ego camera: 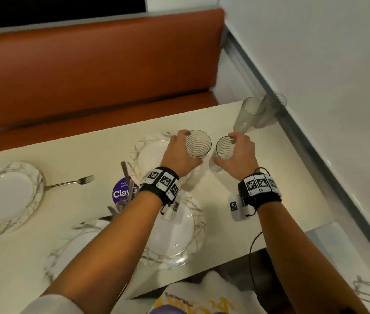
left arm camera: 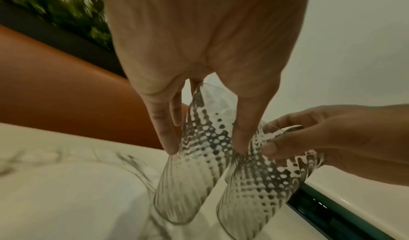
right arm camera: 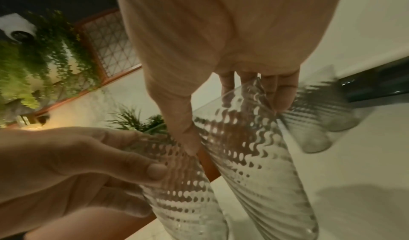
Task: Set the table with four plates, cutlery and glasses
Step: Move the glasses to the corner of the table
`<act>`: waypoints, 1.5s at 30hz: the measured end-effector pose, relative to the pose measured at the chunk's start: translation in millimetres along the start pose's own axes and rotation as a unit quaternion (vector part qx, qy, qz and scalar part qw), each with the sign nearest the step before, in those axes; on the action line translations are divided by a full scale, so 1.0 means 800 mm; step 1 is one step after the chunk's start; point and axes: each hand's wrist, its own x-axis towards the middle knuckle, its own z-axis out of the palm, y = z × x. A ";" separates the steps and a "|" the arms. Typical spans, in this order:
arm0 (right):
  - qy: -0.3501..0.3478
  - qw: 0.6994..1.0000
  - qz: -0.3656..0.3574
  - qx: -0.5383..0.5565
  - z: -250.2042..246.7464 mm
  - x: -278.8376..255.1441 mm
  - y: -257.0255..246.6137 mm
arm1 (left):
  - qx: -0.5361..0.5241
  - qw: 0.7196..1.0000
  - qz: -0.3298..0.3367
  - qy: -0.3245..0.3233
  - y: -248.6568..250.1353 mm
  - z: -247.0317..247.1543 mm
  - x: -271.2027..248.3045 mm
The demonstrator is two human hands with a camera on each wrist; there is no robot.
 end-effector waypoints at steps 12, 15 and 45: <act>-0.023 0.996 0.057 -0.071 -0.058 0.047 0.161 | -0.013 0.998 -0.040 -0.048 0.076 0.165 0.055; -0.029 0.996 0.038 -0.079 -0.063 0.058 0.180 | -0.020 0.998 -0.037 -0.037 0.086 0.183 0.061; 0.037 0.973 0.174 0.146 -0.111 0.188 0.250 | -0.090 0.991 -0.099 0.012 0.184 0.251 0.130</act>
